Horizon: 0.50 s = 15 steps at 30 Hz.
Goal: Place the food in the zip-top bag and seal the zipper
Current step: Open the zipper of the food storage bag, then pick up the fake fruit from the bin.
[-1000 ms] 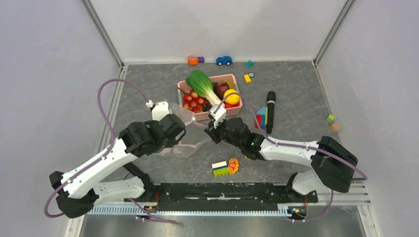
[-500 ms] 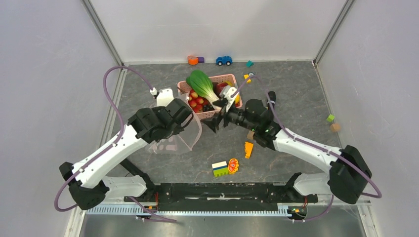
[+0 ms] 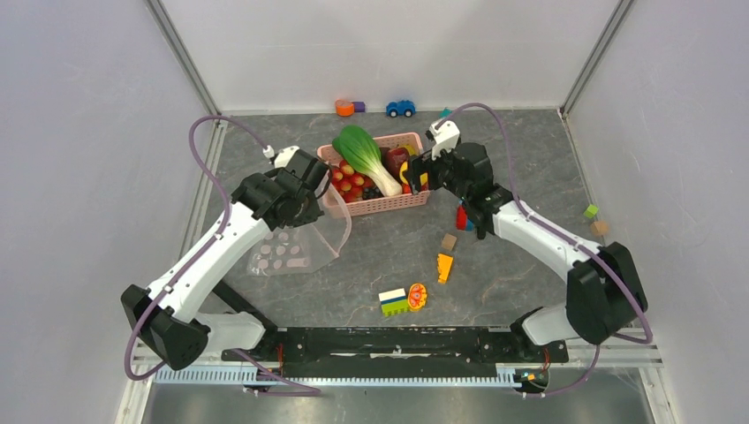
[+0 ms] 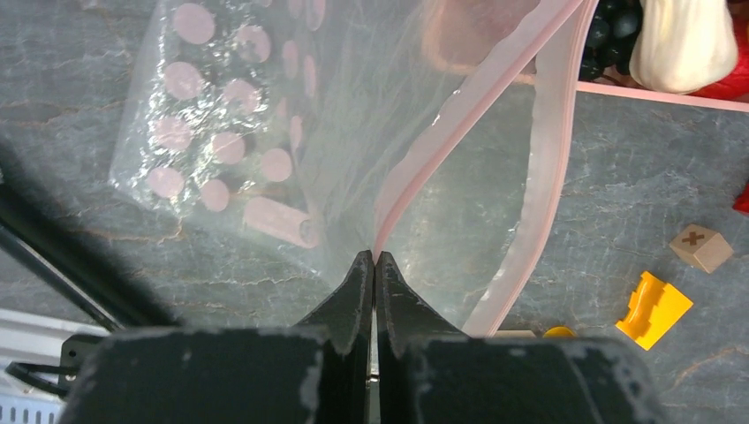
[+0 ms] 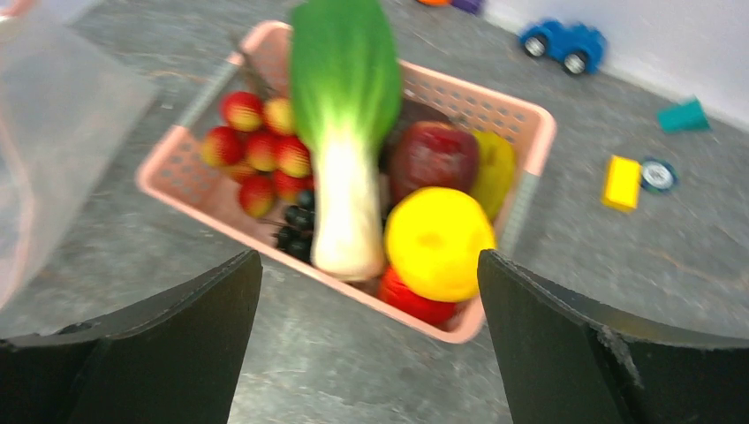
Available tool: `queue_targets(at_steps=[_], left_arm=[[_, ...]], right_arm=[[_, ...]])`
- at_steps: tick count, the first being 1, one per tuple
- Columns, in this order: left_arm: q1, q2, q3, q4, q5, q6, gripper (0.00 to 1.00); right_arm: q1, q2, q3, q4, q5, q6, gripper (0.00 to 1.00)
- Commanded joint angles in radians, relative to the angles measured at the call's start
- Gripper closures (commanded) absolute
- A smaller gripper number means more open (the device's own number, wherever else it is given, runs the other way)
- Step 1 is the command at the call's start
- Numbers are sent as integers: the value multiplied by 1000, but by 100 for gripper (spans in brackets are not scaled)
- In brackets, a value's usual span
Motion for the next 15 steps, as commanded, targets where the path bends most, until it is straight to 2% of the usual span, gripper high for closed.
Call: queue_targets(at_steps=[1, 4, 15], left_arm=[[22, 12, 29, 121, 35, 97, 98], [77, 6, 23, 145, 107, 135, 98], [103, -58, -62, 207, 124, 180, 98]], right_arm=[[-12, 86, 94, -35, 88, -54, 2], [-13, 160, 131, -22, 94, -91, 2], [-14, 312, 212, -23, 141, -73, 6]])
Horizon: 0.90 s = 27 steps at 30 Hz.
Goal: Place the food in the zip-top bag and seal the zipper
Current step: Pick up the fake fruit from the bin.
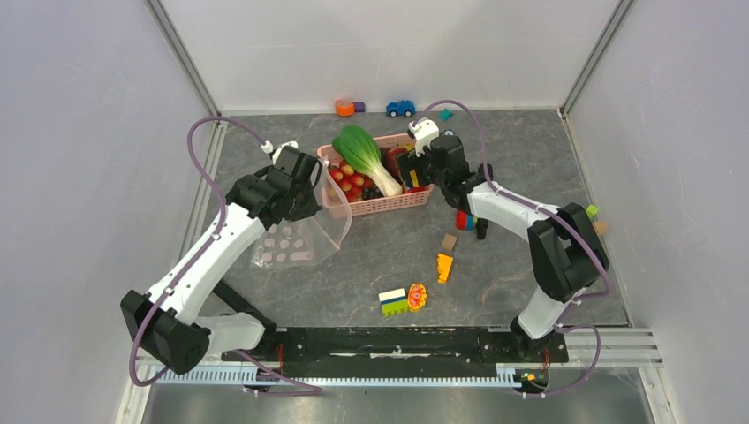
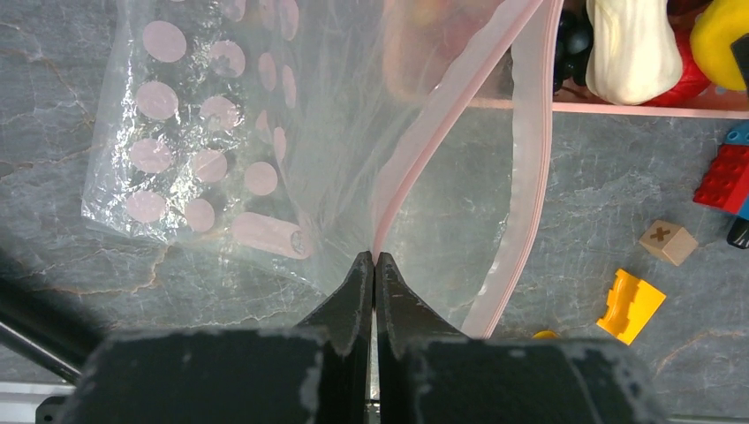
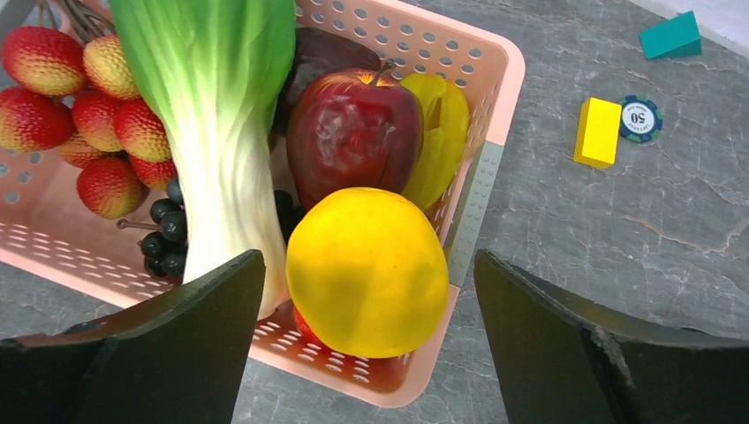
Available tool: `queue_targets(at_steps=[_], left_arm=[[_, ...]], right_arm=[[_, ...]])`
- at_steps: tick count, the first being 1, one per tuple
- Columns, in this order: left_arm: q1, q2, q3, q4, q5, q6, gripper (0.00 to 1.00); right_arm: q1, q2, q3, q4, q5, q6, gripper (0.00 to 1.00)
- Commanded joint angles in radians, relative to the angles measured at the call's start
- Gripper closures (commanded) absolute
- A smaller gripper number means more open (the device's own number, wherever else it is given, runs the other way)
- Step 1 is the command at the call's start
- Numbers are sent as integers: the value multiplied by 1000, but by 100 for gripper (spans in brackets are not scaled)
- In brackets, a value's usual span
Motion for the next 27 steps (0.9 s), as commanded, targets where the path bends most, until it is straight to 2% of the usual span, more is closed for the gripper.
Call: queue_targets(at_steps=[1, 12, 15, 17, 19, 20, 27], left_arm=[[10, -51, -15, 63, 8, 57, 98], [17, -46, -18, 73, 43, 74, 98], [23, -49, -18, 73, 50, 70, 98], [27, -55, -19, 74, 55, 68, 98], [29, -58, -22, 77, 68, 69, 98], [29, -59, -23, 79, 76, 73, 98], [34, -61, -36, 102, 156, 85, 98]], right_arm=[[1, 26, 52, 14, 45, -4, 7], [2, 62, 55, 0, -12, -4, 20], [2, 68, 66, -8, -23, -4, 33], [3, 63, 67, -8, -23, 24, 47], [2, 43, 66, -5, -23, 32, 65], [1, 28, 65, -2, -23, 31, 69], [2, -165, -30, 80, -110, 23, 77]])
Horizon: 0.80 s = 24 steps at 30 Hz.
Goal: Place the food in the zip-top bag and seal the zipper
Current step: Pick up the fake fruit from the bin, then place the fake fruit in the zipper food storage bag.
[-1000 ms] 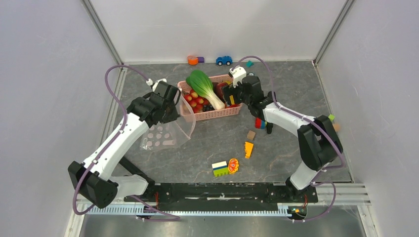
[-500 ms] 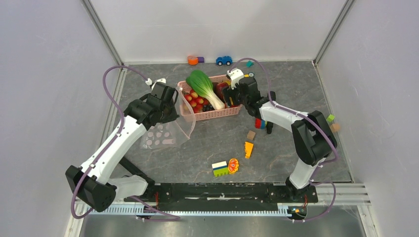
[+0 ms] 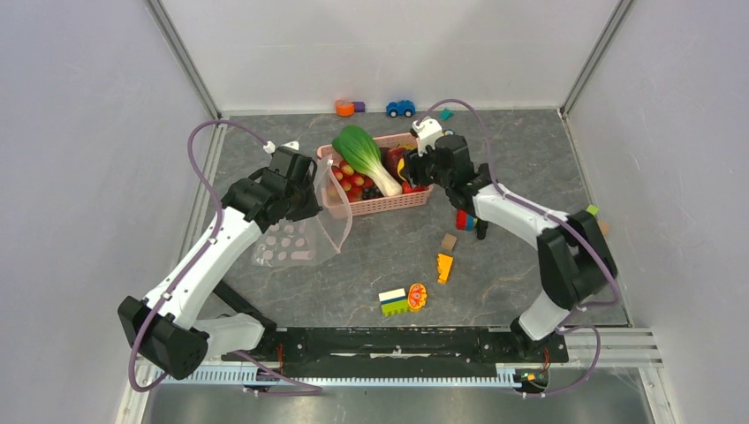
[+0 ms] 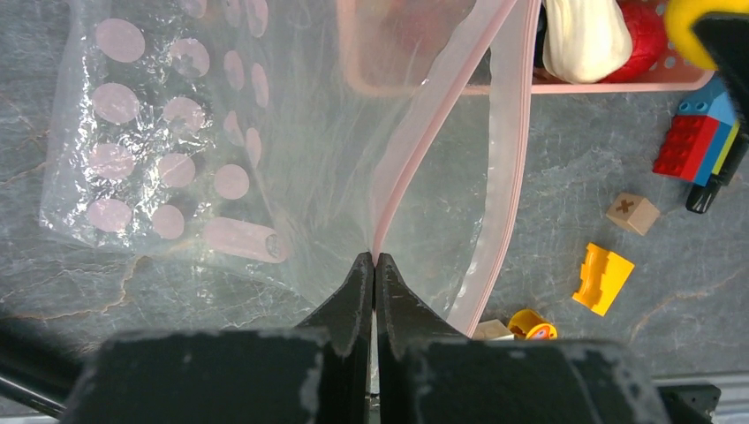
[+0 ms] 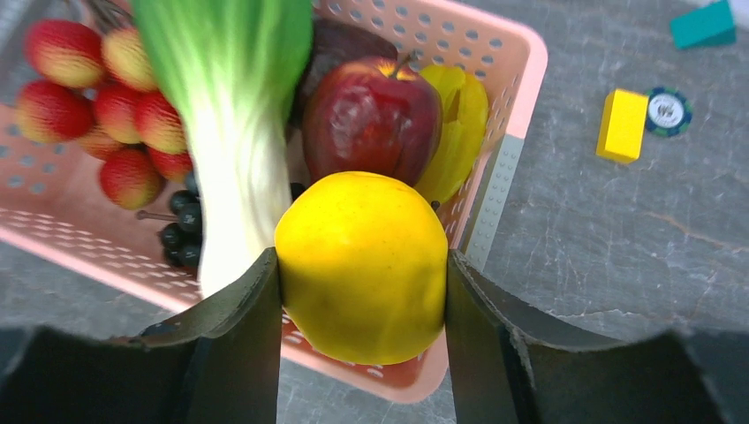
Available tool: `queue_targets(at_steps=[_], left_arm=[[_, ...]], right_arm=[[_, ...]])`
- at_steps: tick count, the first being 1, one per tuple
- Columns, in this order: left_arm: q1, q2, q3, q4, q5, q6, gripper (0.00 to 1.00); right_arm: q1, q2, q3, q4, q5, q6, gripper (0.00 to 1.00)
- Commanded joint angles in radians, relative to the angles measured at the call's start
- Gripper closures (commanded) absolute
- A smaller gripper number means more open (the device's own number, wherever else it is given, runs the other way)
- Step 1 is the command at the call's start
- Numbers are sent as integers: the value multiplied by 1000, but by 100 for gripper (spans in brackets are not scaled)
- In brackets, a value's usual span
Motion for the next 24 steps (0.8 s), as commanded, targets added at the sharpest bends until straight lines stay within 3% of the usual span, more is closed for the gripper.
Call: queue_targets(at_steps=[1, 9, 17, 24], left_arm=[[8, -27, -7, 42, 61, 37, 98], [24, -30, -23, 66, 133, 34, 98], [35, -33, -39, 87, 226, 35, 98], [38, -67, -50, 105, 279, 35, 98]], right_arm=[[1, -211, -67, 134, -112, 7, 76], [58, -401, -286, 483, -641, 149, 77], [262, -361, -275, 575, -628, 154, 77], [287, -248, -267, 619, -655, 212, 77]])
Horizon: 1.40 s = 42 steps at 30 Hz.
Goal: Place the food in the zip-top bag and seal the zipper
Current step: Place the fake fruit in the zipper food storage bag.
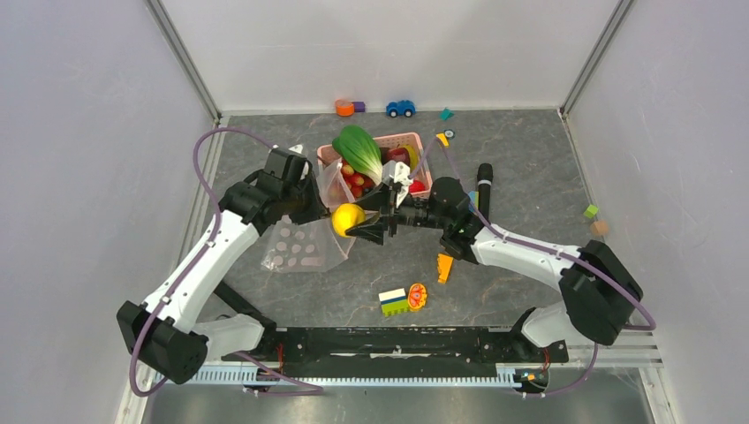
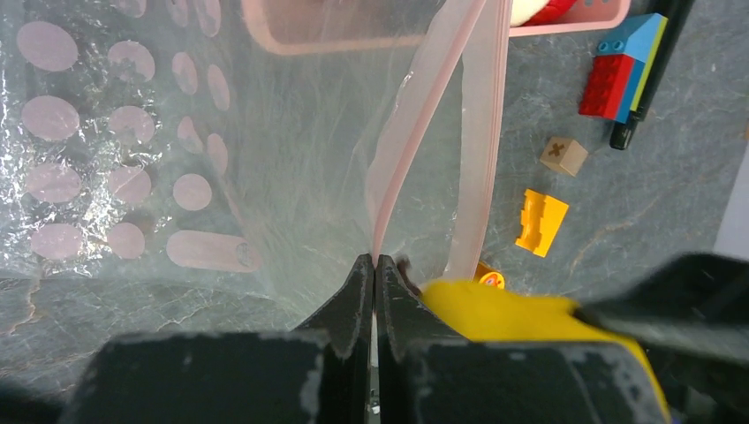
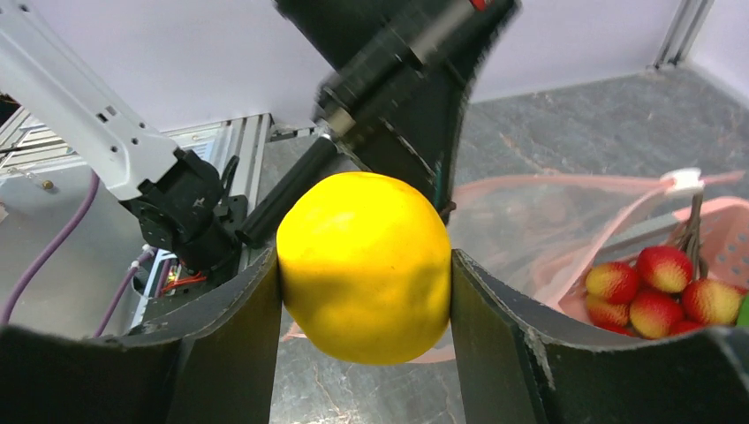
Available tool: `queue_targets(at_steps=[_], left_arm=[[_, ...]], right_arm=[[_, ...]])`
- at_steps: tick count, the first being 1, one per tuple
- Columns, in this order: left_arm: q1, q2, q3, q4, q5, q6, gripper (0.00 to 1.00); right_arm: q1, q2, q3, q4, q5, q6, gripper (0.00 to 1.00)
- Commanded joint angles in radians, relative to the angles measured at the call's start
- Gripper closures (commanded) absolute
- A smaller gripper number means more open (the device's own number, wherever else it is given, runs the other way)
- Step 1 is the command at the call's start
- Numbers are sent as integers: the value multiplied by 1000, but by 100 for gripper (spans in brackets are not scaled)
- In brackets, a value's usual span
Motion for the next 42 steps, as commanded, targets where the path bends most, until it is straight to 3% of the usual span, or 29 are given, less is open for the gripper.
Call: queue_targets(at_steps=[1, 11, 22, 26, 37, 42], left_arm=[[8, -60, -10, 57, 62, 31, 98], [11, -114, -28, 100, 132, 41, 98], [13, -123, -35, 125, 195, 56, 98], [16, -117, -38, 128, 204, 55, 98], [28, -114, -37, 119, 190, 54, 98], [38, -123, -25, 86, 115, 49, 98]], right_arm=[[0, 50, 18, 70, -9, 45, 77], [2, 98, 50, -16, 82, 38, 72], [38, 146, 225, -379, 392, 25, 36], [43, 137, 258, -421, 372, -10, 3], [43, 62, 241, -412, 296, -57, 2], [36, 11, 233, -413, 298, -80, 2]])
